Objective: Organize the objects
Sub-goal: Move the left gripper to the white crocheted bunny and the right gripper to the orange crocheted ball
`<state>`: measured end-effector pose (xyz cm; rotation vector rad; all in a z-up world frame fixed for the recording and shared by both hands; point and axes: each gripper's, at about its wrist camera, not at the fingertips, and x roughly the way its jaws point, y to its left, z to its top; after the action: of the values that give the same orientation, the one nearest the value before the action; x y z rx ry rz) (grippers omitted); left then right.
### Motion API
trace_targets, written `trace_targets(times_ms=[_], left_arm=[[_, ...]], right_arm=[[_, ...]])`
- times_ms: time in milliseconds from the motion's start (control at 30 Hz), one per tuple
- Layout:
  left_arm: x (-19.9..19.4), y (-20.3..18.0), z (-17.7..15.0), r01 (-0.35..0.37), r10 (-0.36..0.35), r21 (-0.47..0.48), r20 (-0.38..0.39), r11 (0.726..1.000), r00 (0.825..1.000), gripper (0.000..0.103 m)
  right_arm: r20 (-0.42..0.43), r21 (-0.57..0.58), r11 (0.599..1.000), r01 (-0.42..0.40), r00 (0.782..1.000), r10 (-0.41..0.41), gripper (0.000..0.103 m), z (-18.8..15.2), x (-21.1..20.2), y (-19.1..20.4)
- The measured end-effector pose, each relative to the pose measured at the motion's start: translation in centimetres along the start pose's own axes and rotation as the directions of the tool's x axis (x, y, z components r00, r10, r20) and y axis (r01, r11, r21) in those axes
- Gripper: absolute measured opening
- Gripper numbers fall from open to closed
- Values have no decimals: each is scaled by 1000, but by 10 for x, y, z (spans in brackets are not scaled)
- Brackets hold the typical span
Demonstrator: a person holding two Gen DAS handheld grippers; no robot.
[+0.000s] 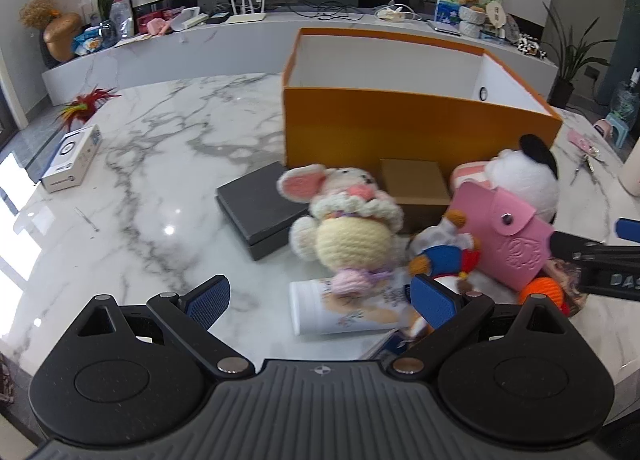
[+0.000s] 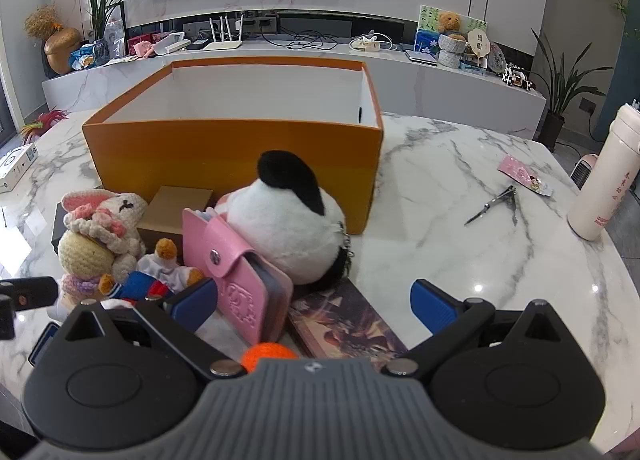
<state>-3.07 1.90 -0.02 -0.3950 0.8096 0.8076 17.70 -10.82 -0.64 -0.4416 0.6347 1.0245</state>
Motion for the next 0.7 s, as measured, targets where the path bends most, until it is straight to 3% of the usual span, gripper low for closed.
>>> trace_targets(times_ms=[400, 600, 700], left_arm=[[3, -23, -9, 97, -95, 73, -37, 993, 995, 103], [-3, -25, -11, 156, -155, 126, -17, 980, 988, 103], [-5, -13, -6, 157, -162, 99, 39, 983, 986, 103]], right_arm=[[-76, -4, 1000, -23, 997, 23, 102, -20, 10, -13], [-82, 16, 999, -43, 996, 44, 102, -22, 12, -15], [-81, 29, 998, -57, 995, 59, 102, -21, 14, -17]])
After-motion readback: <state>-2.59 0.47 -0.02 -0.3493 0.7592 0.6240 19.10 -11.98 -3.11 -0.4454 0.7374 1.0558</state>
